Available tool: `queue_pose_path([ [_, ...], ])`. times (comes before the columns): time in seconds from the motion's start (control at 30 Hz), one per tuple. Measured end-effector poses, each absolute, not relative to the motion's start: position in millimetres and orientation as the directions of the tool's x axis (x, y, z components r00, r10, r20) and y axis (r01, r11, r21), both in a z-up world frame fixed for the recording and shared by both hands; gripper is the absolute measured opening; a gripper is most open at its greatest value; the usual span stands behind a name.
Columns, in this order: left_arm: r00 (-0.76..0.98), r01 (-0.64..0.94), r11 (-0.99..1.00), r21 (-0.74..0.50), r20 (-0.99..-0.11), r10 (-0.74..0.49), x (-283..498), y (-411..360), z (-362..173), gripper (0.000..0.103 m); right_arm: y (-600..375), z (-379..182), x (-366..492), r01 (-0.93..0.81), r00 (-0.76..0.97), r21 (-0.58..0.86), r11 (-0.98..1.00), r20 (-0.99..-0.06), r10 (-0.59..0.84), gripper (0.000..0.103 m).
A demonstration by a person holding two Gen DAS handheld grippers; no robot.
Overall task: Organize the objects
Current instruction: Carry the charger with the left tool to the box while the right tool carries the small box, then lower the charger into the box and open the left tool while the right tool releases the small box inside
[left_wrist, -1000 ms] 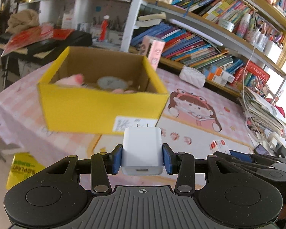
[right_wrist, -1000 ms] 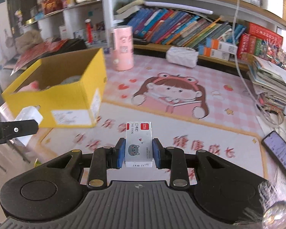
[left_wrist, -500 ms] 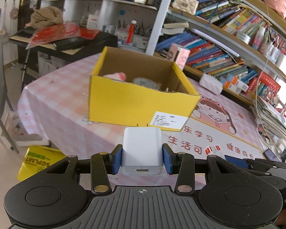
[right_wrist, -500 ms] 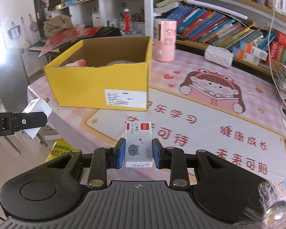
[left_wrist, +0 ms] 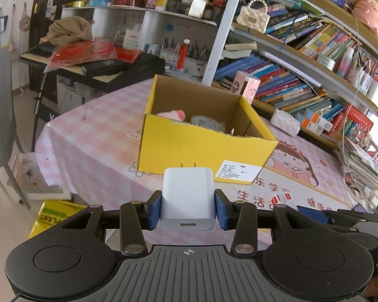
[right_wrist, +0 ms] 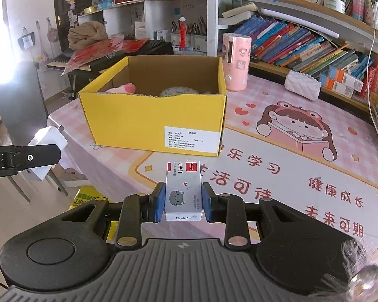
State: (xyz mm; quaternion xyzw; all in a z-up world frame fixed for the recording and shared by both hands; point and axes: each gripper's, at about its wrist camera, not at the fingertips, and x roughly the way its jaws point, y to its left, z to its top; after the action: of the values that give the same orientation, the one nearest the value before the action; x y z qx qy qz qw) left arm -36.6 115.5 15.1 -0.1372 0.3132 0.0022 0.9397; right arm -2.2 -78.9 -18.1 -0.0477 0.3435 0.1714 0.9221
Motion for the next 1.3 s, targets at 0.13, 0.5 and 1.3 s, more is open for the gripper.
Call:
queue_pose_path([
  [0.13, 0.814, -0.085, 0.965, -0.248, -0.576, -0.076, -32.9, 120.0, 19.6, 0.041, -76.4, -13.6, 5.1, -0.334, 0.716, 0.033, 0.942, -0.641, 0.277, 0.028],
  [0.5, 0.854, -0.078, 0.967, -0.244, -0.516, -0.062, 15.4, 122.2, 37.5, 0.041, -65.9, 17.3, 43.4, -0.365, 0.759, 0.023, 0.931, -0.571, 0.312, 0.028],
  [1.3, 0.801, -0.155, 0.976, -0.152, -0.597, 0.035, 157.4, 100.8, 11.8, 0.041, -36.3, -2.6, 197.2, -0.598, 0.621, -0.03, 0.801, -0.649, 0.44, 0.028],
])
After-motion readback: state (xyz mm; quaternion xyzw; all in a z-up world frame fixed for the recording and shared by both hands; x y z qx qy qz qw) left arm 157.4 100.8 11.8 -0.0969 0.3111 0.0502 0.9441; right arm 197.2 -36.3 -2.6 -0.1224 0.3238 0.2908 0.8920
